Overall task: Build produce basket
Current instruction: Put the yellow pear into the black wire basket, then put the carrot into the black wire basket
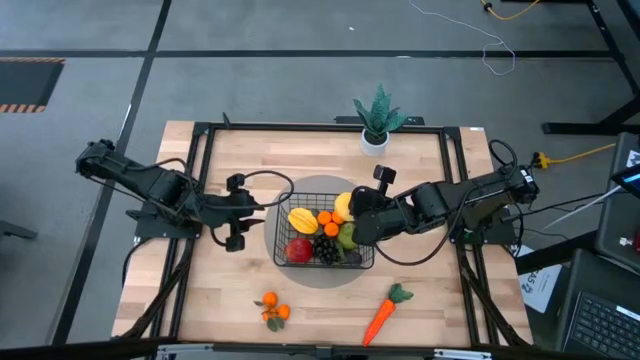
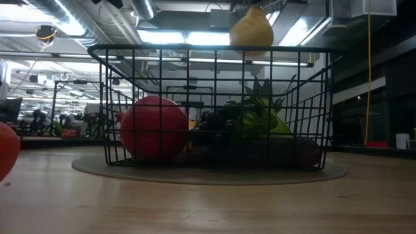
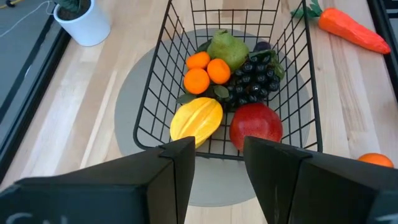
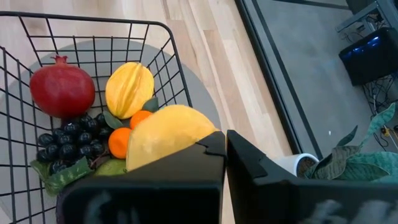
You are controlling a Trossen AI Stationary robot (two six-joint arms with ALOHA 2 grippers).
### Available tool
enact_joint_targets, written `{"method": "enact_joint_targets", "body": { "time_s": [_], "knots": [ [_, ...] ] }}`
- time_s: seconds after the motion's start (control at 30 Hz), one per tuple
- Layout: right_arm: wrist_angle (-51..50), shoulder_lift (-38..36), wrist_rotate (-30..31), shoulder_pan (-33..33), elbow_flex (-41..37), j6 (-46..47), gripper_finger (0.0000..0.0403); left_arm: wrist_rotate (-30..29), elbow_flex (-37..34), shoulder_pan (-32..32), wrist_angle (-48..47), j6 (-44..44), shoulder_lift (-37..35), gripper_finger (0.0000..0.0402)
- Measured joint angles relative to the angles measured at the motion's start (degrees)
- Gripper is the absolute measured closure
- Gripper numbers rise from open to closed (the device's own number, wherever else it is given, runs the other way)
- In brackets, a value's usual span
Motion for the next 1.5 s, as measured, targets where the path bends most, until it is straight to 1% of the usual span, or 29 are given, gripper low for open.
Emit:
{"method": "enact_joint_targets", "body": {
  "time_s": [0.33, 0.43, 0.5, 0.7, 0.8, 0.9, 1.03, 1.17, 1.27, 1.43, 1.5],
  "knots": [
    [0.0, 0.0, 0.26, 0.0, 0.0, -1.42, 0.0402, 0.0, -0.02, 0.0, 0.0, 0.02, 0.0, 0.0277],
    [0.07, 0.0, 0.45, 0.0, 0.0, -1.38, 0.0395, 0.0, 0.0, 0.0, 0.0, 0.02, 0.0, 0.0277],
    [0.32, 0.13, 0.48, -0.02, 0.0, -1.59, 0.038, 0.0, 0.0, 0.0, 0.0, 0.02, 0.0, 0.0277],
    [3.09, 0.43, 0.62, -0.04, 0.0, -4.31, 0.0311, 0.0, -0.02, 0.0, 0.0, 0.02, 0.0, 0.0277],
    [4.2, 0.52, 0.59, -0.04, 0.0, -5.15, 0.0284, -0.02, -0.02, 0.0, 0.0, 0.02, 0.0, 0.0277],
    [4.31, 0.52, 0.56, -0.04, 0.0, -4.7, 0.0273, -0.02, -0.02, -0.01, 0.0, 0.02, 0.0, 0.0277],
    [4.26, 0.5, -0.12, -0.04, 0.0, -4.51, 0.0271, -0.02, -0.02, 0.0, 0.0, 0.02, 0.0, 0.0277],
    [4.21, 0.5, -4.84, 0.09, 0.0, -4.26, 0.0271, -0.02, -0.02, 0.0, 0.0, 0.02, 0.04, 0.0277],
    [4.0, 0.5, -10.86, 0.41, 0.0, -3.96, 0.0271, -0.02, -0.02, -0.02, -0.01, 0.02, 0.07, 0.0277],
    [0.85, 0.5, -23.46, 1.67, 0.0, 3.32, 0.0271, 0.0, -0.02, 0.0, -0.02, 0.02, 0.07, 0.0277],
    [-1.31, 0.5, -25.58, 2.95, 0.0, 5.74, 0.0271, 0.0, -0.02, 0.0, 0.0, 0.02, 0.07, 0.0277]
  ]
}}
